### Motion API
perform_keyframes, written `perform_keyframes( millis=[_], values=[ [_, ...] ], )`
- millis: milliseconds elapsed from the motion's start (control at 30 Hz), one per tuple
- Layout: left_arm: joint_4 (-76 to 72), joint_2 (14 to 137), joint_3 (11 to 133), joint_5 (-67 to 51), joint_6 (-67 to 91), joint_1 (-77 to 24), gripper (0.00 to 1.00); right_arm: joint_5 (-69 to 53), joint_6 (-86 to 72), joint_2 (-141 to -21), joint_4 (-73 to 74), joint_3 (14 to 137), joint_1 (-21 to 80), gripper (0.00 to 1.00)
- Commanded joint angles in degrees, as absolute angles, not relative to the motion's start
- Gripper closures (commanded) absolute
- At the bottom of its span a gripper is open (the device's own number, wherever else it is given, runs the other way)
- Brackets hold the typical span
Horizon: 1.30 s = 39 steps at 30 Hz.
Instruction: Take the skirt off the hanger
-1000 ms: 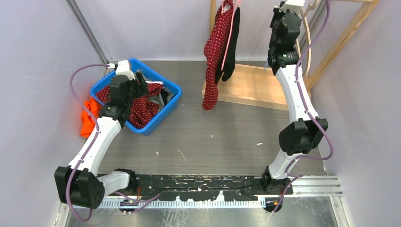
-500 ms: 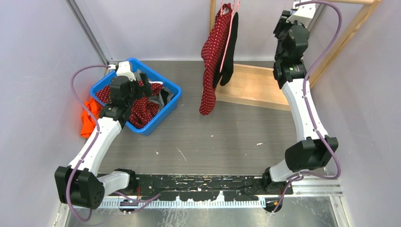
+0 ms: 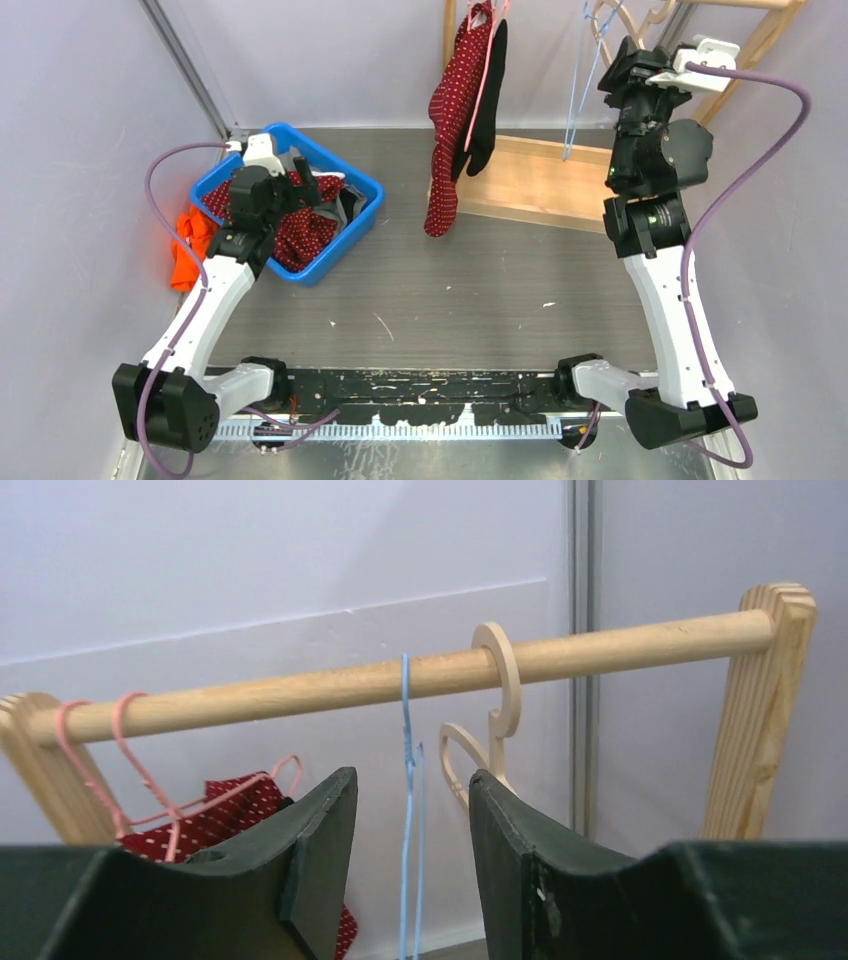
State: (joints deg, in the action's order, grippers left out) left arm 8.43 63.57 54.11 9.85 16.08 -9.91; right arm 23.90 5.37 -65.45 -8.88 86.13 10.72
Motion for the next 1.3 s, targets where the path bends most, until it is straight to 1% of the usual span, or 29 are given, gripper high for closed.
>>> perform_keyframes(
  millis=[0,200,267,467,633,733,900,1033,1267],
  values=[
    [5.63,61.56,53.76,9.58,16.30,-10.22,0.01,20.22,2.21,-65.00,-8.35,87.78,13.01,0.50],
    [5.80,61.44,54.53,8.92,16.83,-10.20,0.01,18.76,0.69,-74.82,-2.94,97.45,17.61,0.51],
    [5.80,61.54,54.66,9.03,16.71,-10.13,0.01,16.50,-0.27,-78.65,-2.01,100.79,18.21,0.50],
    [6.54,61.55,54.93,9.75,16.35,-10.17,0.00,16.10,-3.37,-88.12,-0.86,108.70,18.59,0.50],
    [6.68,61.15,55.28,9.84,16.01,-10.17,0.01,14.99,-5.48,-92.30,-1.80,111.50,18.59,0.46],
    [6.68,61.21,55.45,9.88,16.00,-10.19,0.01,13.87,-6.35,-94.06,-2.90,112.41,18.66,0.41],
    [6.72,61.97,55.57,9.82,15.87,-10.15,0.01,12.05,-7.20,-96.66,-4.54,113.83,19.01,0.39],
    [6.75,62.05,55.46,10.19,15.53,-10.16,0.01,11.10,-7.83,-98.74,-5.67,114.94,19.53,0.34],
    [7.18,61.92,55.24,10.48,14.93,-10.19,0.01,11.06,-8.16,-103.95,-6.68,118.22,20.64,0.33]
  ],
)
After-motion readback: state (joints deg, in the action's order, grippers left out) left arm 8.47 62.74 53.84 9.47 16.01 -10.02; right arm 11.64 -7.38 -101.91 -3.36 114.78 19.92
